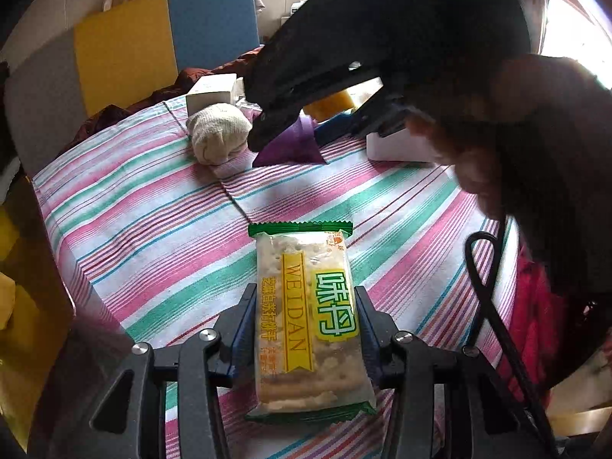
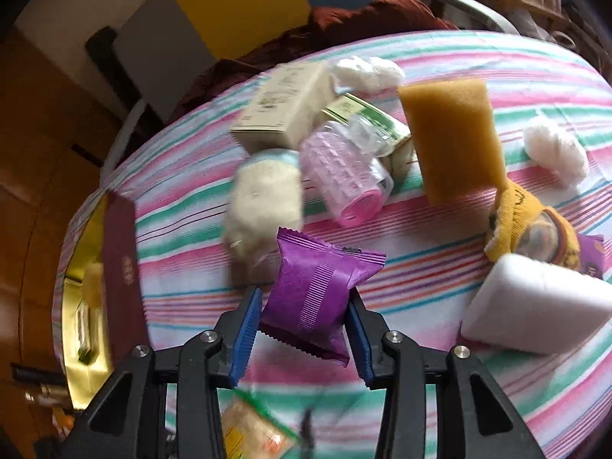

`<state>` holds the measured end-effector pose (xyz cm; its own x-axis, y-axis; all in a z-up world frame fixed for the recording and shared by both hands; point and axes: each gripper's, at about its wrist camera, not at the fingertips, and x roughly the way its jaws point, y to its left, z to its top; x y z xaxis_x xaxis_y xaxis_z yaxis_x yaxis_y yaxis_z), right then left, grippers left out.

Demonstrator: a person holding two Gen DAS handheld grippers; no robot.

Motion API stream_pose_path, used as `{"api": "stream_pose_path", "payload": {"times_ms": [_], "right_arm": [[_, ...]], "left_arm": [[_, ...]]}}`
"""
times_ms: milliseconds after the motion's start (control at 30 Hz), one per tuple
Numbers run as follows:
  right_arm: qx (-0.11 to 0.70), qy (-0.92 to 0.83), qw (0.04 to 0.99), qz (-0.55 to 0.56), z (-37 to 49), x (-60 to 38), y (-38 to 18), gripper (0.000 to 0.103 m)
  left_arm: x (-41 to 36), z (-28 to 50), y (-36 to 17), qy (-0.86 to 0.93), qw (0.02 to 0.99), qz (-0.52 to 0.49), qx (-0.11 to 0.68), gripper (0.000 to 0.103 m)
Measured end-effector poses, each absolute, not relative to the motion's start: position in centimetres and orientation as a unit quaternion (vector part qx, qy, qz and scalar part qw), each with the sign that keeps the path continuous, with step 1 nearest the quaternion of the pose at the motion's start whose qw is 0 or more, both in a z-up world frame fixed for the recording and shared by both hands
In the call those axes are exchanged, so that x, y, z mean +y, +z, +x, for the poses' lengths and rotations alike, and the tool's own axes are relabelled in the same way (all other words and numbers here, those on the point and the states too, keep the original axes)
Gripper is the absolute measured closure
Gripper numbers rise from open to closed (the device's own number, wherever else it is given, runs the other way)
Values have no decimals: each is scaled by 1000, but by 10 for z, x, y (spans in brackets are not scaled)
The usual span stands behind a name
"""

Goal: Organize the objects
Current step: 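Grasp the purple snack packet with the right gripper, then place the cracker packet with the left gripper while the right drops the purple packet in the tray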

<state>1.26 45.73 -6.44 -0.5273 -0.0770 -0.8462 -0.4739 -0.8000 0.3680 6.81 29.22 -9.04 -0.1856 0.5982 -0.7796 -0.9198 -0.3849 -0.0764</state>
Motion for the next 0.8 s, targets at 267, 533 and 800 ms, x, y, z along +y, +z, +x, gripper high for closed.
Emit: {"api": "stream_pose_path", "payload": {"times_ms": [267, 533, 800], "right_arm": [[280, 853, 107, -427, 41, 450, -21, 60], [244, 872, 25, -423, 12, 392, 5, 60], [172, 860, -103, -470, -42, 268, -8, 60]], "left_arm": [[263, 77, -56, 741, 535, -370, 167, 55], [170, 24, 0, 811, 459, -358, 51, 55], [72, -58, 5, 883, 295, -366, -7, 55]]}}
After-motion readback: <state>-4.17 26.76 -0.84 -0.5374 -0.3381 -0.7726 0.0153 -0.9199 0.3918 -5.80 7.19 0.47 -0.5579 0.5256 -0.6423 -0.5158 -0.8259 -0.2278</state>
